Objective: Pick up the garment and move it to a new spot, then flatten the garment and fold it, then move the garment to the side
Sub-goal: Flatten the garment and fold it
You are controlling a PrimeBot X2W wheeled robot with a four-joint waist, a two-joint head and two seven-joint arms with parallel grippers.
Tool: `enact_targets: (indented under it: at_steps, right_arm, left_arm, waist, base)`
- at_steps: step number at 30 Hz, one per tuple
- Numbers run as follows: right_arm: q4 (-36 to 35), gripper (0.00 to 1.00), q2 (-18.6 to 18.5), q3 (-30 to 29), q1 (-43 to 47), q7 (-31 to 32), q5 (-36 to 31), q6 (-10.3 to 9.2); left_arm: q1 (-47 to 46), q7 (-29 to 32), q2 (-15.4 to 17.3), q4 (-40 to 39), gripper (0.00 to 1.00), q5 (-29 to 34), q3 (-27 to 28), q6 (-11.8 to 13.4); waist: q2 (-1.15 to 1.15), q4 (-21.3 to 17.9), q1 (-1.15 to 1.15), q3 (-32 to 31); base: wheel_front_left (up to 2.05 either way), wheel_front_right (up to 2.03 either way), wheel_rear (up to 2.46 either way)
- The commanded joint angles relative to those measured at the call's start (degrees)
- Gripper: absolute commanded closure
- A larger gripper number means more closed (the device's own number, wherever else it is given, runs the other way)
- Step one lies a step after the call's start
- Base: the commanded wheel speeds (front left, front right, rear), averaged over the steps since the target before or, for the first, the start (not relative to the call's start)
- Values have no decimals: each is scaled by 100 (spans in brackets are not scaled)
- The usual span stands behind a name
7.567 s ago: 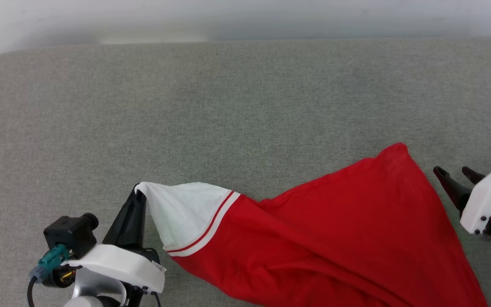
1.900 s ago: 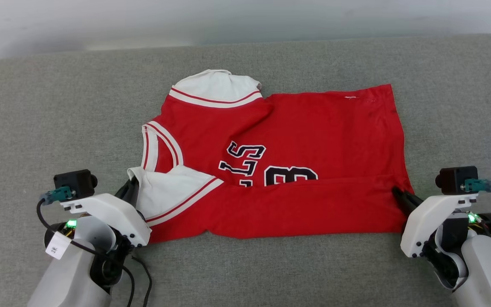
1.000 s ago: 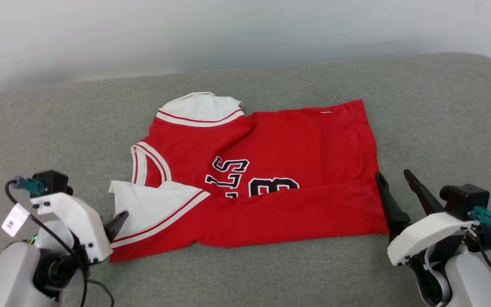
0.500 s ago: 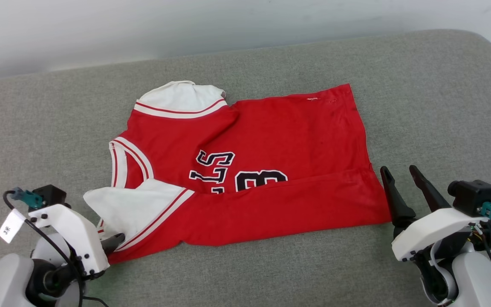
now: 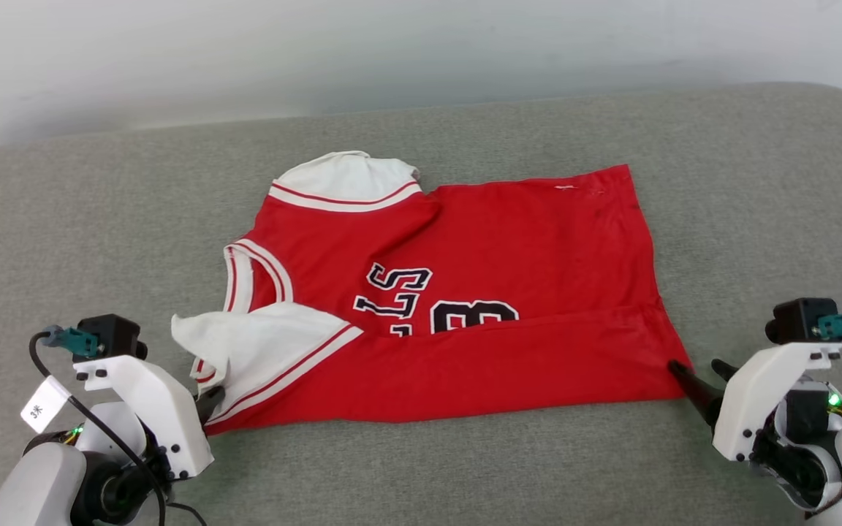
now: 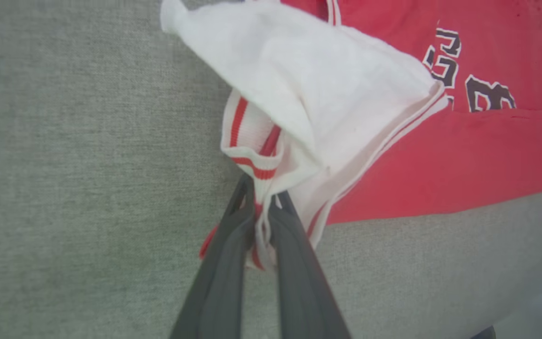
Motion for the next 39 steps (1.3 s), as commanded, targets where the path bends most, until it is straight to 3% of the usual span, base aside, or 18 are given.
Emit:
enact_targets:
  at_steps: [1, 14, 15, 16, 17, 33, 39]
  right_arm:
    - [-32, 0, -43, 42, -138, 292, 59, -2]
    - [762, 0, 138, 414, -671, 1382, 0, -1]
    - [833, 7, 172, 472, -672, 1440, 48, 0]
    - [878, 68, 204, 516, -671, 1474, 95, 3]
    - [904, 100, 214, 546, -680, 1476, 118, 7]
    - [413, 100, -196, 630, -509, 1215, 354, -2]
    - [100, 100, -241, 534, -61, 1322, 345, -1]
  left_arm:
    - [46, -68, -7, -114, 100, 49, -10, 36]
    - [-225, -245, -162, -330, 100, 174, -156, -10]
    - [-221, -246, -171, -321, 100, 173, -166, -14]
    - [-220, -250, -173, -311, 100, 170, -170, -12]
    - [-222, -260, -175, -307, 100, 171, -169, -6]
    - [434, -778, -309, -368, 100, 111, -90, 30]
    - [998, -868, -218, -625, 100, 78, 10, 220]
  waist:
    - [0, 93, 0, 14]
    - [0, 290, 0, 440]
    - [0, 287, 0, 454]
    - [0, 283, 0, 462]
    - [0, 279, 0, 466]
    - [0, 235, 0, -248]
    - [0, 298, 0, -626]
  base:
    - [0, 0, 0]
    - [0, 0, 0]
    - [0, 0, 0]
    - [0, 0, 0]
    - [0, 0, 0]
    - [0, 0, 0]
    - [0, 0, 0]
